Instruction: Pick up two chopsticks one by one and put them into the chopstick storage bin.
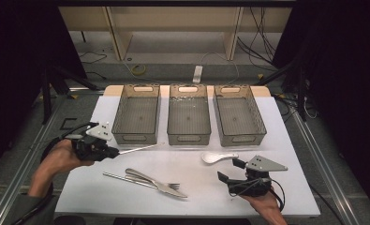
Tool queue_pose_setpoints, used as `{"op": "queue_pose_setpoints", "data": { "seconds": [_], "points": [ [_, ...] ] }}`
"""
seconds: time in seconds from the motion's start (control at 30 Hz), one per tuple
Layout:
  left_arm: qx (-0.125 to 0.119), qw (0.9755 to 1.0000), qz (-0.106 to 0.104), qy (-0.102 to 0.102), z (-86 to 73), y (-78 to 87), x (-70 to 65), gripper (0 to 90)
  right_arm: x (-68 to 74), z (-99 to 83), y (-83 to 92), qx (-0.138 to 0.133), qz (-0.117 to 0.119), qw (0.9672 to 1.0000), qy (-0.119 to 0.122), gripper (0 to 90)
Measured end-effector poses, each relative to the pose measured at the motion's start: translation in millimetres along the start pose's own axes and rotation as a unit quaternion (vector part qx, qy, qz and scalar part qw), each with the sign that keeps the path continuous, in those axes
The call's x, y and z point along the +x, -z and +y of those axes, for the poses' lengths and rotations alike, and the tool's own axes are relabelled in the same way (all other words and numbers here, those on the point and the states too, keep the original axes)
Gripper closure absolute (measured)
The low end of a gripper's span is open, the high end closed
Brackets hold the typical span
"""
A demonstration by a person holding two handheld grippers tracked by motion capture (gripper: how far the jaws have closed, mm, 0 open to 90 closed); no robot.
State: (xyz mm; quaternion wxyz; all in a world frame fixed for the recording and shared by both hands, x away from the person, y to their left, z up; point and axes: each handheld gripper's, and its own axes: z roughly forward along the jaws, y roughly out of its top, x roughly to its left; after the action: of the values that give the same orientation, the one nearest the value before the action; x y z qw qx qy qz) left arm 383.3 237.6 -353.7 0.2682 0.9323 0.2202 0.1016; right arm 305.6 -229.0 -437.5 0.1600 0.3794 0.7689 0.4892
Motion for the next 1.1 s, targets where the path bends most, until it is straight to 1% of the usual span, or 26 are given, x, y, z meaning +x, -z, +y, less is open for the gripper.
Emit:
{"op": "queue_pose_setpoints", "data": {
  "seconds": [0.03, 0.07, 0.1, 0.13, 0.17, 0.2, 0.23, 0.27, 0.3, 0.33, 0.37, 0.4, 0.43, 0.5, 0.53, 0.57, 0.6, 0.63, 0.67, 0.7, 0.73, 0.83, 0.93, 1.1],
  "points": [
    [-0.008, 0.9999, 0.007, 0.004, 2.3, -0.5, 2.3, 84.6, 0.0, 0.1, 0.1, 0.0, 0.0, 1.0, 0.001, 24.6],
    [-0.015, 0.9997, 0.008, 0.015, 4.9, -1.2, 4.8, 84.6, 0.1, 0.1, 0.1, 0.0, 0.0, 1.0, 0.0, 24.6],
    [-0.021, 0.9993, 0.023, 0.022, 10.5, -3.4, 8.7, 84.6, -0.1, 0.1, -0.1, 0.0, 0.0, 1.0, 0.0, 24.7],
    [-0.021, 0.9988, 0.03, 0.033, 13.6, -4.4, 11.7, 84.6, -0.2, 0.1, -0.3, 0.001, 0.0, 1.0, 0.001, 24.6],
    [-0.021, 0.9988, 0.03, 0.033, 13.6, -4.4, 11.7, 84.6, -0.3, 0.1, -0.5, 0.001, 0.0, 1.0, 0.001, 24.6],
    [-0.025, 0.9982, 0.036, 0.039, 16.5, -5.1, 14.2, 84.6, -0.4, 0.0, -0.6, 0.001, 0.001, 1.0, 0.001, 24.6],
    [-0.035, 0.9968, 0.045, 0.056, 19.1, -5.5, 17.4, 84.6, -0.5, 0.0, -0.7, 0.002, 0.001, 1.0, 0.0, 24.6],
    [-0.043, 0.9952, 0.047, 0.074, 21.3, -5.8, 21.7, 84.6, -0.4, 0.0, -0.5, 0.001, 0.0, 1.0, 0.001, 24.6],
    [-0.051, 0.9934, 0.058, 0.085, 23.3, -6.4, 25.8, 84.6, -0.2, 0.0, -0.2, 0.001, 0.0, 1.0, 0.001, 24.6],
    [-0.058, 0.9907, 0.069, 0.102, 25.0, -7.1, 30.4, 84.6, -0.2, 0.0, -0.2, 0.001, 0.0, 1.0, 0.001, 24.6],
    [-0.063, 0.9882, 0.079, 0.115, 26.2, -7.9, 35.5, 84.6, 0.0, 0.0, 0.2, 0.0, 0.0, 1.0, 0.001, 24.6],
    [-0.069, 0.9843, 0.089, 0.136, 29.2, -9.6, 44.6, 84.6, 0.2, 0.0, 0.5, 0.0, 0.001, 1.0, 0.002, 24.6],
    [-0.069, 0.9843, 0.089, 0.136, 29.2, -9.6, 44.6, 84.6, 0.2, 0.0, 0.5, 0.0, 0.001, 1.0, 0.002, 24.6],
    [-0.072, 0.9816, 0.098, 0.147, 32.0, -11.3, 52.3, 84.6, 0.0, 0.1, 0.1, -0.001, 0.001, 1.0, 0.002, 24.6],
    [-0.076, 0.9792, 0.106, 0.155, 33.3, -12.5, 55.8, 84.6, 0.0, 0.1, 0.1, 0.0, 0.002, 1.0, 0.001, 24.5],
    [-0.077, 0.9765, 0.113, 0.166, 34.7, -14.0, 63.5, 84.6, -0.1, 0.0, -0.1, 0.0, 0.002, 1.0, 0.001, 24.6],
    [-0.077, 0.9765, 0.113, 0.166, 34.7, -14.0, 63.5, 84.6, -0.2, 0.0, -0.2, 0.0, 0.002, 1.0, 0.001, 24.6],
    [-0.078, 0.9744, 0.121, 0.173, 35.4, -14.6, 66.4, 84.6, -0.1, 0.0, 0.0, 0.0, 0.003, 1.0, 0.002, 24.5],
    [-0.078, 0.9732, 0.125, 0.176, 35.7, -15.1, 69.4, 84.6, -0.1, 0.0, 0.0, 0.0, 0.003, 1.0, 0.002, 24.5],
    [-0.078, 0.9726, 0.125, 0.179, 36.0, -15.4, 72.1, 84.6, -0.1, 0.1, 0.4, -0.001, 0.004, 1.0, 0.002, 24.5],
    [-0.08, 0.9712, 0.129, 0.184, 36.4, -16.1, 74.3, 84.6, -0.2, 0.1, 0.5, -0.002, 0.004, 1.0, 0.001, 24.5],
    [-0.076, 0.9694, 0.135, 0.191, 38.2, -18.8, 80.9, 84.6, -0.4, 0.0, 0.3, -0.002, 0.004, 1.0, 0.001, 24.5],
    [-0.075, 0.9671, 0.139, 0.2, 40.3, -22.5, 87.5, 84.6, 0.1, 0.2, 0.0, -0.001, 0.004, 1.0, 0.0, 24.4],
    [-0.074, 0.9624, 0.15, 0.214, 44.3, -30.2, 97.5, 84.6, -0.5, 0.1, 0.1, -0.002, 0.005, 1.0, -0.002, 24.4]
  ]
}}
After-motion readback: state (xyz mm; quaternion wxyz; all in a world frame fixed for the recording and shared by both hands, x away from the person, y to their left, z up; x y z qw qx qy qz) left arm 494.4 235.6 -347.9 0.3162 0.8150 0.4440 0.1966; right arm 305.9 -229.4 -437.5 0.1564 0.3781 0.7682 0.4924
